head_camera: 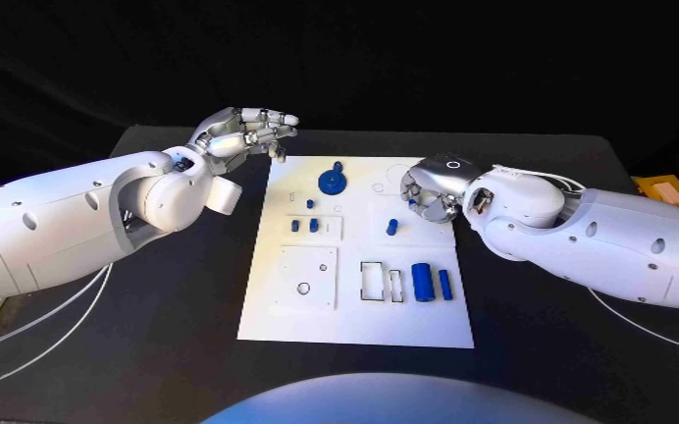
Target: Assemble the parts on the task board
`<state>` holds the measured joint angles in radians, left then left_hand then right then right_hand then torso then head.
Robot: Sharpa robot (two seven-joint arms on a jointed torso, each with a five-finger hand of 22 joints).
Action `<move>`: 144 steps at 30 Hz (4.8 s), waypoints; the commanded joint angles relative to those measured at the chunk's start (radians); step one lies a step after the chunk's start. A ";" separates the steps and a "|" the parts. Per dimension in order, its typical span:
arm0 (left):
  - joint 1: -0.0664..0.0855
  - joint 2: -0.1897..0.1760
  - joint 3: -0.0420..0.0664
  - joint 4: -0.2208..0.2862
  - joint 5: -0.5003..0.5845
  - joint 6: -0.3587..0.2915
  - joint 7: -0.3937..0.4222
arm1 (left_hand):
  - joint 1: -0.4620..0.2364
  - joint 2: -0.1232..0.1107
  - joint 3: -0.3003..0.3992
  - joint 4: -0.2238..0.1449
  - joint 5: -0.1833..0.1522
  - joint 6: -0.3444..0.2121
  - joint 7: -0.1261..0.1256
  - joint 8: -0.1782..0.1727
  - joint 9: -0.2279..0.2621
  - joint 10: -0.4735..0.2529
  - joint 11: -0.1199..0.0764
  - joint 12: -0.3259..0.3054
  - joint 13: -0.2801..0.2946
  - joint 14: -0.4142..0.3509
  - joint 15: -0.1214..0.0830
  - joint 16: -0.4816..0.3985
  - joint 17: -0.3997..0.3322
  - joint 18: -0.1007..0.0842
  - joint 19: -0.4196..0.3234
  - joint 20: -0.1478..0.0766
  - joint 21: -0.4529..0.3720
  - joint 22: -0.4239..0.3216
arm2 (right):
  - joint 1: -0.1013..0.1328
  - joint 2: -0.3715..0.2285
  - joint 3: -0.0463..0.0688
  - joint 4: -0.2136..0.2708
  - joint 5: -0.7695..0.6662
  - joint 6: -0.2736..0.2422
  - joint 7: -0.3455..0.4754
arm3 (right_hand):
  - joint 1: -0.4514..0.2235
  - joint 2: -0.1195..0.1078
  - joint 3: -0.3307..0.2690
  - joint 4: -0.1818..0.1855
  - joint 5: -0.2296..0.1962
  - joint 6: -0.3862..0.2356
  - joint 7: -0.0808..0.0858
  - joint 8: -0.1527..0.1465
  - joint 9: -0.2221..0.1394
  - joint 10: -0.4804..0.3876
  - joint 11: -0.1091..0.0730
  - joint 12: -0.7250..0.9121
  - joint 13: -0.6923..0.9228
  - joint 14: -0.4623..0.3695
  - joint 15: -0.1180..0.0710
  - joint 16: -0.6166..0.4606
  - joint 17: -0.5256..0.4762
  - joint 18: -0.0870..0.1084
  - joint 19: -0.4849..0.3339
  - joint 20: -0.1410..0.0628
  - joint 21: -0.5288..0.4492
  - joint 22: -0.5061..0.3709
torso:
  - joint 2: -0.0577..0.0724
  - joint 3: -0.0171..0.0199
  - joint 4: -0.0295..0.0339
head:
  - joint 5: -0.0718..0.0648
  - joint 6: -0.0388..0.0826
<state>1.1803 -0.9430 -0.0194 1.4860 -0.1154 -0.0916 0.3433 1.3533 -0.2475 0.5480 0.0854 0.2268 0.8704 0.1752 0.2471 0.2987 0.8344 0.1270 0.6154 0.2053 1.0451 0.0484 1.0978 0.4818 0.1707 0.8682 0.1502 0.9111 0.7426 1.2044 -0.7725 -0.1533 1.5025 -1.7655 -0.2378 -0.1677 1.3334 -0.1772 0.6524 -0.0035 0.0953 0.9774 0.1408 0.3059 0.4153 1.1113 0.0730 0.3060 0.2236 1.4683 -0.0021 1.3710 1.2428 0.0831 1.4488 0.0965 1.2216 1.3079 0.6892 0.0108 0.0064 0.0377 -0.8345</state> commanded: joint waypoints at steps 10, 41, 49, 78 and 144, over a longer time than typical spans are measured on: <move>0.001 0.002 0.001 0.002 0.003 0.004 -0.019 | 0.008 0.005 0.002 -0.008 0.001 -0.011 0.012 -0.008 -0.003 -0.016 0.001 -0.007 -0.006 -0.003 0.007 -0.010 -0.005 0.012 0.005 0.003 -0.006 -0.003 | -0.019 0.000 -0.012 0.012 -0.075 0.017 -0.043 | 0.032 0.037 0.044 -0.057 0.042 0.045 -0.003 0.004 0.008 0.040 -0.009 0.003 0.000 0.040 -0.013 0.012 0.004 -0.028 0.024 -0.009 0.058 0.191 | -0.001 0.0000 0.0000 | 0.000 -0.003; 0.001 0.003 0.001 -0.002 0.002 0.020 -0.047 | 0.008 0.004 -0.003 -0.011 0.002 -0.030 0.022 -0.020 -0.007 -0.051 0.012 -0.018 -0.019 -0.007 0.016 -0.014 -0.013 0.011 0.007 0.009 -0.015 -0.009 | 0.011 -0.059 0.001 0.099 -0.033 -0.152 -0.031 | 0.010 0.037 0.067 -0.068 0.055 0.058 -0.007 0.001 0.011 0.056 -0.012 -0.005 0.002 0.041 -0.016 0.014 0.003 -0.036 0.038 -0.013 0.106 0.202 | -0.001 -0.0004 -0.0008 | -0.001 -0.001; 0.001 0.004 0.001 -0.003 0.002 0.021 -0.047 | 0.008 0.004 -0.004 -0.011 0.002 -0.032 0.023 -0.021 -0.008 -0.055 0.013 -0.019 -0.020 -0.008 0.016 -0.015 -0.013 0.011 0.006 0.010 -0.016 -0.009 | 0.018 -0.071 0.005 0.180 -0.004 -0.166 -0.022 | 0.010 0.036 0.067 -0.069 0.054 0.059 -0.007 0.001 0.011 0.056 -0.012 -0.005 0.002 0.041 -0.016 0.015 0.004 -0.036 0.039 -0.013 0.108 0.202 | -0.001 0.0014 -0.0021 | 0.013 0.001; 0.001 0.038 0.001 -0.011 0.002 0.011 -0.052 | 0.007 0.006 -0.008 -0.012 0.001 -0.038 0.027 -0.024 -0.009 -0.061 0.016 -0.018 -0.022 -0.010 0.019 -0.015 -0.015 0.011 0.005 0.012 -0.019 -0.011 | -0.120 0.138 -0.002 0.210 0.006 -0.163 0.046 | 0.008 0.035 0.071 -0.074 0.058 0.057 -0.005 -0.002 0.011 0.056 -0.011 -0.009 0.001 0.041 -0.016 0.014 0.001 -0.035 0.036 -0.013 0.102 0.200 | 0.000 -0.0024 0.0010 | 0.105 -0.018; 0.002 0.038 0.001 -0.009 0.002 0.017 -0.062 | 0.008 0.009 -0.014 -0.012 0.002 -0.049 0.032 -0.030 -0.011 -0.073 0.020 -0.016 -0.025 -0.015 0.023 -0.014 -0.017 0.011 0.003 0.016 -0.025 -0.013 | -0.152 0.173 -0.013 0.154 -0.016 -0.082 0.015 | -0.004 0.034 0.065 -0.075 0.055 0.058 -0.004 -0.003 0.013 0.057 -0.011 -0.013 0.002 0.041 -0.014 0.014 -0.001 -0.035 0.035 -0.012 0.102 0.199 | 0.000 -0.0002 -0.0005 | 0.117 -0.038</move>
<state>1.1808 -0.9059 -0.0195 1.4745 -0.1159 -0.0864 0.2786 1.3572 -0.2436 0.5423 0.0743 0.2268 0.8292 0.2089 0.2223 0.2890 0.7702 0.1483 0.6001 0.1817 1.0309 0.0627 1.0862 0.4665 0.1703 0.8719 0.1611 0.8916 0.7304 1.0541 -0.6029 -0.1648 1.6568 -1.7625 -0.3614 -0.1379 1.3407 -0.1438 0.7186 -0.0749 0.1476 1.0293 0.1319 0.2990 0.4271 1.1474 0.0909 0.2914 0.2251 1.4646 -0.0127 1.3806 1.2437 0.0533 1.4625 0.0896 1.3253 1.3081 0.6889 0.0104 0.0057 0.1539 -0.8728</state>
